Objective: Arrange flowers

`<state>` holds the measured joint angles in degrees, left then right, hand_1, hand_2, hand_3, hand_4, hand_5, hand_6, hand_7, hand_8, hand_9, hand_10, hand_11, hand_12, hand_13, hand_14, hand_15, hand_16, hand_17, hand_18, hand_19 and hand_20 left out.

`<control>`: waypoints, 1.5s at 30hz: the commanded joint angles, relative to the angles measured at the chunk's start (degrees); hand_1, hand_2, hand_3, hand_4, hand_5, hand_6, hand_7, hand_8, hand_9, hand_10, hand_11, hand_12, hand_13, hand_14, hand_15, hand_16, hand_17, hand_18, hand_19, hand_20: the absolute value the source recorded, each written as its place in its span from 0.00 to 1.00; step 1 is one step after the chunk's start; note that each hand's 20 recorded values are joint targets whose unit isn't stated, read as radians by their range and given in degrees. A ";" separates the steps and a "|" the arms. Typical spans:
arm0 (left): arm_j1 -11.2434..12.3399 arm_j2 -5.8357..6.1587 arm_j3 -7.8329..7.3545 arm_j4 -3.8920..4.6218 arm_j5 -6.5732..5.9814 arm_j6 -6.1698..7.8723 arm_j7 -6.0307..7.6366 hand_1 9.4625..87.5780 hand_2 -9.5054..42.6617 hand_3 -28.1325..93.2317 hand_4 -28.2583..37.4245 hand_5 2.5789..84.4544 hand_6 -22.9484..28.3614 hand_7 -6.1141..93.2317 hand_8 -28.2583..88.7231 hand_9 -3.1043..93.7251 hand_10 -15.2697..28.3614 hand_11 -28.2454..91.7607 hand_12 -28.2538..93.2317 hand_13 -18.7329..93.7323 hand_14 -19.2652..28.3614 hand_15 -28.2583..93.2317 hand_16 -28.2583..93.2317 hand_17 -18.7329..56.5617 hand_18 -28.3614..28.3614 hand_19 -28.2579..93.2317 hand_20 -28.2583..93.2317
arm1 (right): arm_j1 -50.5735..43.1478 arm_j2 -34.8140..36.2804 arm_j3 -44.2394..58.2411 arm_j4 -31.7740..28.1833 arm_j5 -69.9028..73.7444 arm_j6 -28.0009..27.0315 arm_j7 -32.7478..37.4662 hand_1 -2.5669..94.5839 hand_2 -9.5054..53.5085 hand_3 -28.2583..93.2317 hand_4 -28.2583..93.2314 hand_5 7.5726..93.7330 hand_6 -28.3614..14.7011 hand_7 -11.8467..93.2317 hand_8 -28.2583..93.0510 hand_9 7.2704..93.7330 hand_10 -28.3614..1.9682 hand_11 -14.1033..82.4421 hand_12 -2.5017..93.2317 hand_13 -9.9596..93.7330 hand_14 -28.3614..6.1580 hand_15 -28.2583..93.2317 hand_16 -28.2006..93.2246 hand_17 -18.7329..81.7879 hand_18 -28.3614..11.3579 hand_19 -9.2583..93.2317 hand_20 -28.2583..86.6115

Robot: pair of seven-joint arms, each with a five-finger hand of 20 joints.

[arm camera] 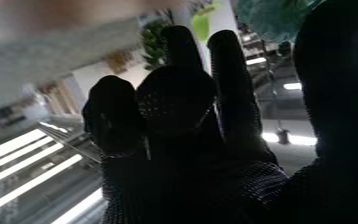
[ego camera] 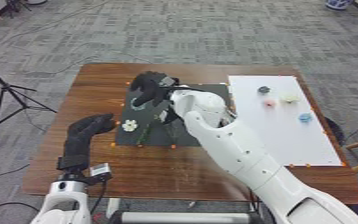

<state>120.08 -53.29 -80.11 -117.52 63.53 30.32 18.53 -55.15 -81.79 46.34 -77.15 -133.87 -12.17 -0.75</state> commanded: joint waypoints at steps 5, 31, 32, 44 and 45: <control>-1.00 -0.44 0.60 0.08 0.41 -0.66 -0.67 0.24 0.29 0.80 0.06 0.63 0.48 0.28 0.16 0.62 0.67 0.46 0.35 0.59 0.77 0.52 0.24 0.33 0.76 0.45 0.43 | 3.92 3.98 -0.47 -5.35 -0.71 1.62 0.03 0.41 0.00 0.74 0.08 0.49 0.64 0.27 0.17 0.59 0.53 0.23 0.21 0.88 0.69 0.79 0.49 0.73 0.29 1.00 0.77; -1.36 -0.49 0.73 0.10 0.16 -2.36 0.44 0.27 0.22 0.80 0.10 0.62 0.48 0.28 0.16 0.61 0.67 0.46 0.35 0.59 0.76 0.52 0.24 0.33 0.76 0.45 0.43 | 0.34 -6.56 3.25 7.31 -28.52 -5.98 -5.16 0.42 0.00 0.74 0.06 0.42 0.64 0.25 0.18 0.52 0.52 0.22 0.21 0.87 0.70 0.81 0.49 0.72 0.27 1.00 0.78; -1.23 -0.55 0.73 0.01 0.26 -2.26 0.32 0.27 0.22 0.80 0.10 0.62 0.48 0.28 0.16 0.61 0.67 0.46 0.35 0.59 0.76 0.52 0.24 0.33 0.76 0.45 0.43 | 0.54 -6.38 3.10 7.07 -27.43 -5.36 -4.96 0.42 0.00 0.74 0.06 0.42 0.64 0.25 0.18 0.52 0.52 0.22 0.21 0.87 0.70 0.81 0.49 0.72 0.27 1.00 0.78; -1.06 -1.00 0.94 0.02 0.74 -2.54 -0.54 0.27 0.21 0.80 0.10 0.62 0.48 0.28 0.16 0.61 0.67 0.46 0.35 0.58 0.76 0.52 0.24 0.33 0.76 0.45 0.43 | 4.74 -1.64 2.44 0.62 -13.96 -7.48 -1.76 0.40 0.00 0.74 0.06 0.42 0.63 0.24 0.18 0.53 0.51 0.22 0.21 0.87 0.69 0.81 0.49 0.72 0.28 1.00 0.78; -1.17 -1.00 1.02 0.07 0.70 -2.52 -0.55 0.27 0.21 0.80 0.10 0.62 0.48 0.28 0.16 0.61 0.67 0.46 0.35 0.58 0.76 0.52 0.24 0.33 0.76 0.45 0.43 | 4.79 -0.55 2.43 -0.46 -12.87 -7.80 -1.64 0.40 0.00 0.74 0.06 0.42 0.63 0.24 0.18 0.53 0.51 0.22 0.21 0.87 0.69 0.81 0.49 0.72 0.27 1.00 0.78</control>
<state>118.66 -53.42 -79.12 -117.00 63.95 28.19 18.58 -53.60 -85.97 48.36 -72.43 -149.23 -18.26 -3.54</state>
